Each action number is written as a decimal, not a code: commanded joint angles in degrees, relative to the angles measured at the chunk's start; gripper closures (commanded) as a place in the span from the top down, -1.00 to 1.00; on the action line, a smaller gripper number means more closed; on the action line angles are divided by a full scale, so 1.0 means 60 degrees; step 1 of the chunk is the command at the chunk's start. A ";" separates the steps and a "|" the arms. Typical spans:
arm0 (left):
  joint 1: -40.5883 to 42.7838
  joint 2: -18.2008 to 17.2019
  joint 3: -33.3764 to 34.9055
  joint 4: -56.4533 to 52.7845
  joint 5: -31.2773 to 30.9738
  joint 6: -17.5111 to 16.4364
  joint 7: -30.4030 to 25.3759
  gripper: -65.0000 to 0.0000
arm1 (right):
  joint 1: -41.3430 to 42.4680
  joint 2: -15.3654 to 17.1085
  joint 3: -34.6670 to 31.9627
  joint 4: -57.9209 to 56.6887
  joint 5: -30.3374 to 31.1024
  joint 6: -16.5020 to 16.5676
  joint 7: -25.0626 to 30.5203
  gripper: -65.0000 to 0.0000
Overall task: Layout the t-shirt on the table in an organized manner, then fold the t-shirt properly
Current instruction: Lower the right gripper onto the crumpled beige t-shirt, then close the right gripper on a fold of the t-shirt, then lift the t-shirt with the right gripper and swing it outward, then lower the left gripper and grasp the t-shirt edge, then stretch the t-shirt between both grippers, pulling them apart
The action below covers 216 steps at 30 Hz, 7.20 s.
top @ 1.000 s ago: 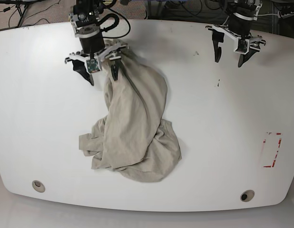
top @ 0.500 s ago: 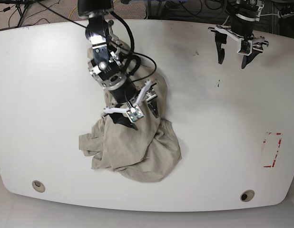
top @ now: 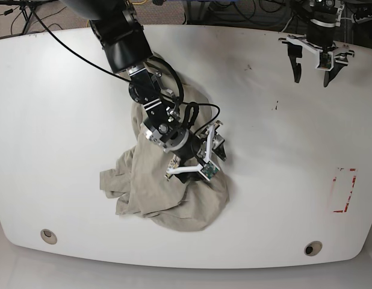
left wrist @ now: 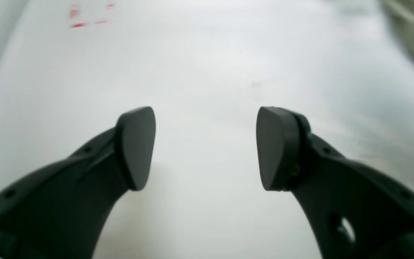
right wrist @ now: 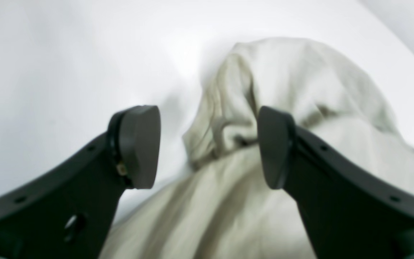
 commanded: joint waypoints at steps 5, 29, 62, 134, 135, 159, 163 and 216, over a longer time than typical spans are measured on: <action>0.0094 -0.0028 -0.0090 0.0140 -0.0072 0.0016 -0.0216 0.26 | 0.1113 -0.0244 -0.0005 -0.1528 0.0104 -0.0034 0.1091 0.23; 0.0094 -0.0028 -0.0076 0.0125 -0.0057 0.0016 -0.0216 0.26 | 0.1523 -0.0508 0.0010 -0.5030 0.0104 -0.0078 0.2776 0.20; -0.0184 -0.0028 -0.0017 -0.0212 -0.0043 0.0016 -0.0201 0.26 | 0.1391 -0.0464 -0.0049 0.1139 0.0016 -0.0034 0.0226 -1.00; -0.4770 0.0265 0.4818 -0.2952 -0.0087 -0.1493 0.2216 0.28 | 0.6271 -0.0757 0.0185 0.6252 -0.4424 0.2267 -0.1371 -1.00; -0.4887 0.0382 0.4818 -0.3142 -0.0087 -0.1522 0.2216 0.28 | 0.6256 -0.0757 0.0185 0.6252 -0.4424 0.2267 -0.1371 -1.00; -0.6572 0.1511 0.4774 -0.4461 -0.0057 -0.1493 0.2202 0.22 | 0.6285 -0.0713 0.0229 0.6252 -0.4438 0.2267 -0.1942 -1.00; -0.6616 0.1511 0.4774 -0.4681 -0.0057 -0.1493 0.2202 -0.15 | 0.6271 -0.0669 0.0244 0.6267 -0.4438 0.2267 -0.1942 -1.00; -0.7481 0.0031 0.0540 0.0257 -0.0087 -0.1991 0.4693 -1.00 | 0.7047 0.0181 0.3336 0.3967 -0.4380 0.2267 -0.1898 -1.00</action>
